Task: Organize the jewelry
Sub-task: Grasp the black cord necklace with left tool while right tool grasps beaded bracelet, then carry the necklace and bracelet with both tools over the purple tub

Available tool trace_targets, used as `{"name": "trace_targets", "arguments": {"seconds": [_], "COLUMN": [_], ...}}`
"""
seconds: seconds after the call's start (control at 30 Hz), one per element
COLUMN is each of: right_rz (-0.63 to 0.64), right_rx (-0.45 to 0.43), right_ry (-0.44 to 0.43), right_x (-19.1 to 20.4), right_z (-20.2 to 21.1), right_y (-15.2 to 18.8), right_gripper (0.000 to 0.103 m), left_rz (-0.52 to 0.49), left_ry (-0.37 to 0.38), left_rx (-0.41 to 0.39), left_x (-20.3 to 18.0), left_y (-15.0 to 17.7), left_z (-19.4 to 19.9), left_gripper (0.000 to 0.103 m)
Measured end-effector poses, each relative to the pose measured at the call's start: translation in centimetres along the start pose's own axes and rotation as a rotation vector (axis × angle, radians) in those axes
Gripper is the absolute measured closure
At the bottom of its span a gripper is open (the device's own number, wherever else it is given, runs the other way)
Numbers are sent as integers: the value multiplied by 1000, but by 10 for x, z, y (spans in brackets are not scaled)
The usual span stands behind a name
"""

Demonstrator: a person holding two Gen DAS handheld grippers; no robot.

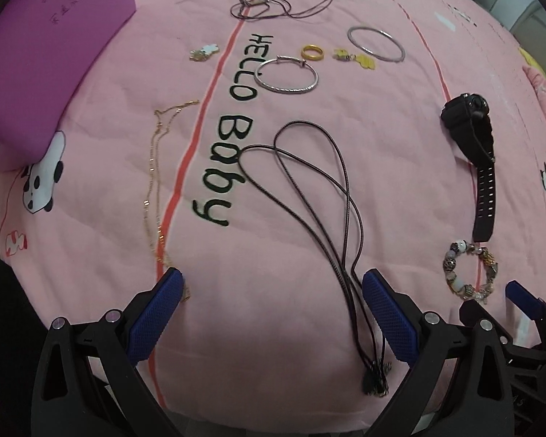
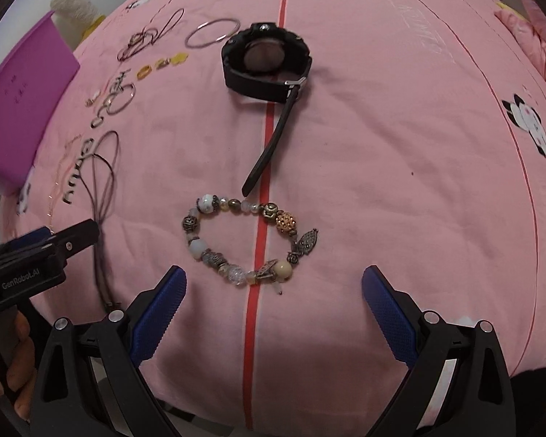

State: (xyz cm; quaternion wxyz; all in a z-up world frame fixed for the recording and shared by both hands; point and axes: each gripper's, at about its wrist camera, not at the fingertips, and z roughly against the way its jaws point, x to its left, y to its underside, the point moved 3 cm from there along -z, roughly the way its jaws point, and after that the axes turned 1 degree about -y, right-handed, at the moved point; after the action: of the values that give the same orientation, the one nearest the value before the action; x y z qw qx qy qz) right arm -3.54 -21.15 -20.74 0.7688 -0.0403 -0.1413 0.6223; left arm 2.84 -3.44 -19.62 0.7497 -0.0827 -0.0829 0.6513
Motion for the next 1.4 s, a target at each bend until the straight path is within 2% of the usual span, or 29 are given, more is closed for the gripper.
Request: {"name": "trace_targets", "arguments": {"seconds": [0.2,0.37,0.5,0.63,0.73,0.83,0.9,0.93,0.97,1.0,1.07,1.1,1.27,1.4], "right_rz": [33,87,93,107,112,128,146,148,147,146,139,129,31,8], "right_rx": [-9,-17,-35,-46,-48,-59,-72,-75,-77,-79,-92,-96,-98,-121], "right_ry": [36,87,96,107,105,98,98,95,92,86,84,77,-50,-111], "right_x": [2,8,10,13,12,17,25,26,24,22,22,19,3,0], "right_z": [-10,-18,-24,-25,-23,-18,-18,-17,-15,-13,-8,-6,4,26], "right_y": [-4,-6,-9,-8,-7,-4,-3,-3,-2,-2,-2,-2,-2,1], "right_gripper": [10,10,10,10,11,23,34,39,42,49,70,85,85,86], "left_rz": [-13,-44,-25,-21,-53,-83,-130,-149,-169,-176,-185,-185,-145,-135], "left_ry": [-33,-104,-136,-160,-151,-127,-117,-111,-88,-77,-47,-40,56,89], "left_rx": [-7,-25,-55,-95,-87,-91,-101,-104,-103,-102,-99,-99,-91,-105], "left_x": [-8,-17,-23,-26,-25,-30,-37,-41,-45,-47,-49,-49,-35,-26], "left_y": [-4,0,-2,1,4,8,12,13,15,15,16,16,11,6], "left_z": [-10,-18,-26,-29,-21,-13,-6,-4,-2,-1,3,4,15,30], "left_gripper": [6,5,5,5,9,23,41,46,59,70,88,96,100,100]}}
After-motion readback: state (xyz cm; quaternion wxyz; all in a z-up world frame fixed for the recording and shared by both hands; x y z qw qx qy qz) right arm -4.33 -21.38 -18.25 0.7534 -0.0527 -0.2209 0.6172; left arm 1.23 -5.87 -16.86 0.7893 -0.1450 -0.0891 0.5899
